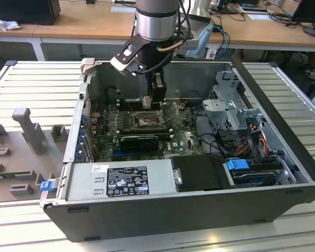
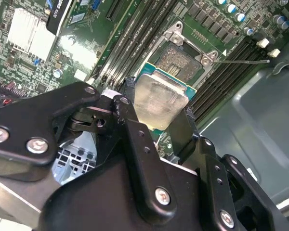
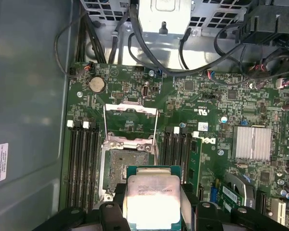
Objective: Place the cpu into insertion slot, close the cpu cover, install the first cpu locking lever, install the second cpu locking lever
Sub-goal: 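Place the cpu into insertion slot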
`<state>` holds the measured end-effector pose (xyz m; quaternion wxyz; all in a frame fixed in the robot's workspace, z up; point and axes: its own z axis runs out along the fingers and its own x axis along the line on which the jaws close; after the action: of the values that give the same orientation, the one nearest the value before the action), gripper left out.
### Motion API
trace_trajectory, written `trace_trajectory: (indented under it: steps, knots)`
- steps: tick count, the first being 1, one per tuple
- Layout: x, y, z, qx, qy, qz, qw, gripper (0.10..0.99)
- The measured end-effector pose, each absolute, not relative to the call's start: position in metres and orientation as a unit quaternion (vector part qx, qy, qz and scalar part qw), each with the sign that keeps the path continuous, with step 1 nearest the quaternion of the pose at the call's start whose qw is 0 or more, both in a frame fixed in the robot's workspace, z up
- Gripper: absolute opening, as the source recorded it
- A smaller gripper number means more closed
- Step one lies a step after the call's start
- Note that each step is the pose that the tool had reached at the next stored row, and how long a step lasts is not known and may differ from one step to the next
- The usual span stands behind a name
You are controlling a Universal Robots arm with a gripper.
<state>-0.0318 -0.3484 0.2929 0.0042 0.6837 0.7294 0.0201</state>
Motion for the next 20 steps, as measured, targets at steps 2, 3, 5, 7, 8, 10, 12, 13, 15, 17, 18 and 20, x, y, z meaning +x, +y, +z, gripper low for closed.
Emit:
trace_trajectory:
  steps: [2, 3, 5, 7, 8, 10, 12, 13, 15, 17, 18, 20]
  knots:
    - [-0.032, -0.348, 0.290, 0.684, 0.729, 0.020, 0.004, 0.529]
    - [-0.032, -0.348, 0.289, 0.684, 0.729, 0.020, 0.004, 0.529]
    - [-0.033, -0.348, 0.287, 0.684, 0.729, 0.020, 0.004, 0.529]
    - [-0.034, -0.348, 0.283, 0.684, 0.730, 0.020, 0.004, 0.529]
    - [-0.034, -0.348, 0.280, 0.684, 0.730, 0.020, 0.004, 0.529]
    - [-0.035, -0.348, 0.277, 0.684, 0.729, 0.020, 0.004, 0.529]
    - [-0.037, -0.348, 0.272, 0.684, 0.729, 0.020, 0.004, 0.529]
    - [-0.039, -0.348, 0.269, 0.684, 0.729, 0.020, 0.004, 0.529]
    - [-0.039, -0.348, 0.265, 0.684, 0.729, 0.020, 0.004, 0.529]
    - [-0.040, -0.347, 0.260, 0.684, 0.729, 0.020, 0.004, 0.529]
    - [-0.041, -0.346, 0.259, 0.684, 0.729, 0.020, 0.004, 0.529]
    - [-0.041, -0.343, 0.254, 0.684, 0.729, 0.020, 0.004, 0.529]
